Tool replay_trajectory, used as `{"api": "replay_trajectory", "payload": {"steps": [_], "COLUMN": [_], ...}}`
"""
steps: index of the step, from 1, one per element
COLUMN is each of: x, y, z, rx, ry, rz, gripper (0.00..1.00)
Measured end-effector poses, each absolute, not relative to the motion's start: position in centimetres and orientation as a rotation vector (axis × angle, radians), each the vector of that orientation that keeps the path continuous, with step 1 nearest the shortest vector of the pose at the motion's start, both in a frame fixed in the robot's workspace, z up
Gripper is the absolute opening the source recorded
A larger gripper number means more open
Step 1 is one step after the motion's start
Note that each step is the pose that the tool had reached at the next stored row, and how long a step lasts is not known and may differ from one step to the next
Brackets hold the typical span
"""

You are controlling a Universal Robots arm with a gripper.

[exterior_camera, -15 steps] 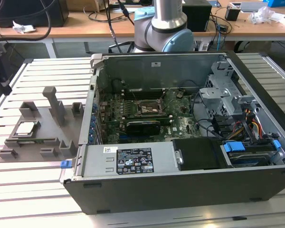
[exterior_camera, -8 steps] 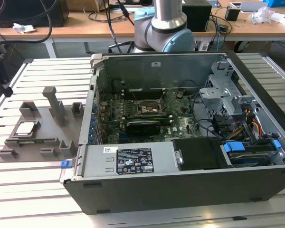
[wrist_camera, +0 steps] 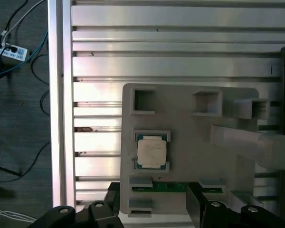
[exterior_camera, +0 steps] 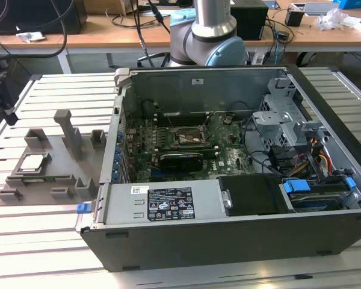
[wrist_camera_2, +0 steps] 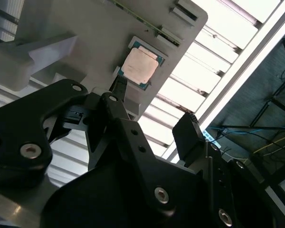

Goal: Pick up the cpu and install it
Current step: 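Pick up the cpu and move it towards the insertion slot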

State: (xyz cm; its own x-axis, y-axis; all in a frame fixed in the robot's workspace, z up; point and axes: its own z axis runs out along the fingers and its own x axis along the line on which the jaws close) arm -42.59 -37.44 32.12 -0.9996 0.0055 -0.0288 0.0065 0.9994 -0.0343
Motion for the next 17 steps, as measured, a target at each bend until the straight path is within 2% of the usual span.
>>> {"api": "replay_trajectory", "payload": {"steps": [17], "x": [-42.6], "y": [-37.4], "z": [30.7], "rx": [0.009], "ry": [3.112], "rz": [-0.053], "gripper": [0.66]}}
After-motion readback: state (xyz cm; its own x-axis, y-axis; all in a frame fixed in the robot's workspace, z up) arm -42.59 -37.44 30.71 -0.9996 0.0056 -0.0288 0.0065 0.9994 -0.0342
